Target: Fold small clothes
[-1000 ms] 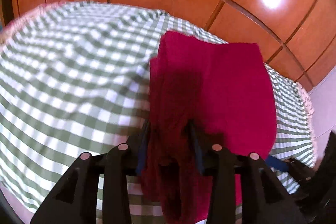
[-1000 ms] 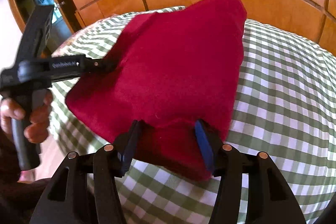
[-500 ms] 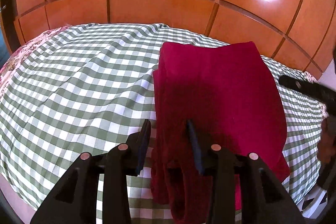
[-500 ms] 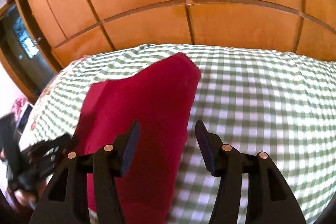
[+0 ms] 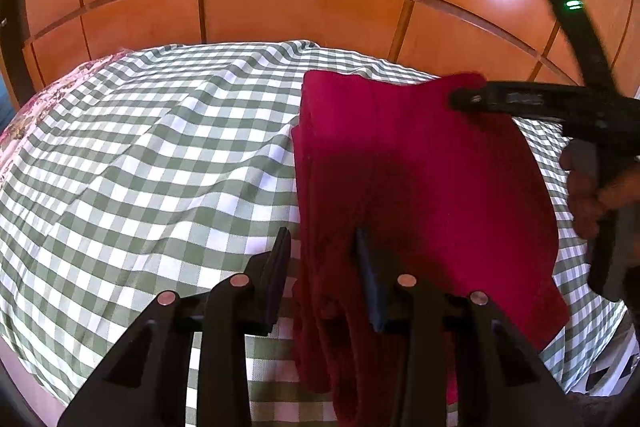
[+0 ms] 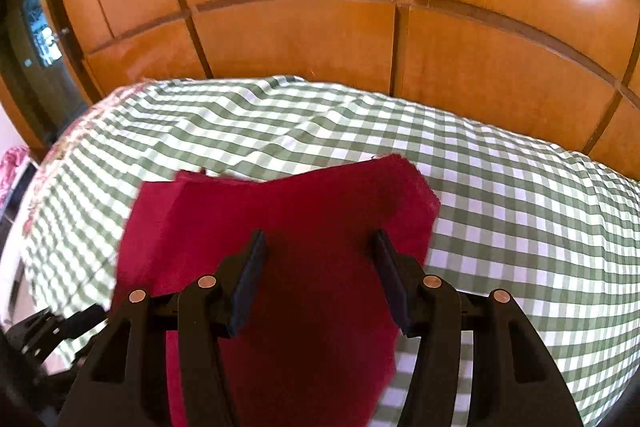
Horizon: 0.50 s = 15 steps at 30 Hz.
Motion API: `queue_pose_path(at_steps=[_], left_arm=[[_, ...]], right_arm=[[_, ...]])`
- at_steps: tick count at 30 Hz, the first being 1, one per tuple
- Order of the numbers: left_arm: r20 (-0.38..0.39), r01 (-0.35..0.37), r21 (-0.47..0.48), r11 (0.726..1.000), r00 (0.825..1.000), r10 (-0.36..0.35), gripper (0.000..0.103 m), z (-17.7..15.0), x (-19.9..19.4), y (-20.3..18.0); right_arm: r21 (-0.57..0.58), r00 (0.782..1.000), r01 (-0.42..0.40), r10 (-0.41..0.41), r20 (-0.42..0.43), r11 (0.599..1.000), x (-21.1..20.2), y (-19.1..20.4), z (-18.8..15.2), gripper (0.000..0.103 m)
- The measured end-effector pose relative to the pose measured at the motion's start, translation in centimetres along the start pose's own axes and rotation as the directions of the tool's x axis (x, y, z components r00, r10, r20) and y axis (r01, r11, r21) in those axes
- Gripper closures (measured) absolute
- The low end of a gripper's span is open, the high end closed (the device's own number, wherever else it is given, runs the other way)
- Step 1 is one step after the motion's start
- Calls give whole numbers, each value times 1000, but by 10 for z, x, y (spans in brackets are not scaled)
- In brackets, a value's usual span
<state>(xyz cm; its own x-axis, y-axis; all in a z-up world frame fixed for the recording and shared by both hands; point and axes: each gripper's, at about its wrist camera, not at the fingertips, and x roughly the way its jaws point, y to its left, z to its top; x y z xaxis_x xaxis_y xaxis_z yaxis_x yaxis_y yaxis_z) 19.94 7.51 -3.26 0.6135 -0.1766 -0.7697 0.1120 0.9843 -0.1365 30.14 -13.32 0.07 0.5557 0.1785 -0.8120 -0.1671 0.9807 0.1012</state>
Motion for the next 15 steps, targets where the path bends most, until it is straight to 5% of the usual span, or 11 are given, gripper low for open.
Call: queue_pose_path(at_steps=[4, 9, 15], left_arm=[[-6, 2, -11, 1000, 1000, -2, 71, -6, 6, 4], [-2, -4, -26, 1000, 1000, 4, 70, -8, 6, 4], [-7, -7, -52, 999, 1000, 7, 65, -10, 3, 7]], right_arm=[[14, 994, 23, -21, -103, 1000, 49, 4, -9, 45], [0, 997, 27, -27, -74, 1000, 47, 6, -13, 44], [107, 996, -87, 86, 13, 990, 8, -13, -14, 24]])
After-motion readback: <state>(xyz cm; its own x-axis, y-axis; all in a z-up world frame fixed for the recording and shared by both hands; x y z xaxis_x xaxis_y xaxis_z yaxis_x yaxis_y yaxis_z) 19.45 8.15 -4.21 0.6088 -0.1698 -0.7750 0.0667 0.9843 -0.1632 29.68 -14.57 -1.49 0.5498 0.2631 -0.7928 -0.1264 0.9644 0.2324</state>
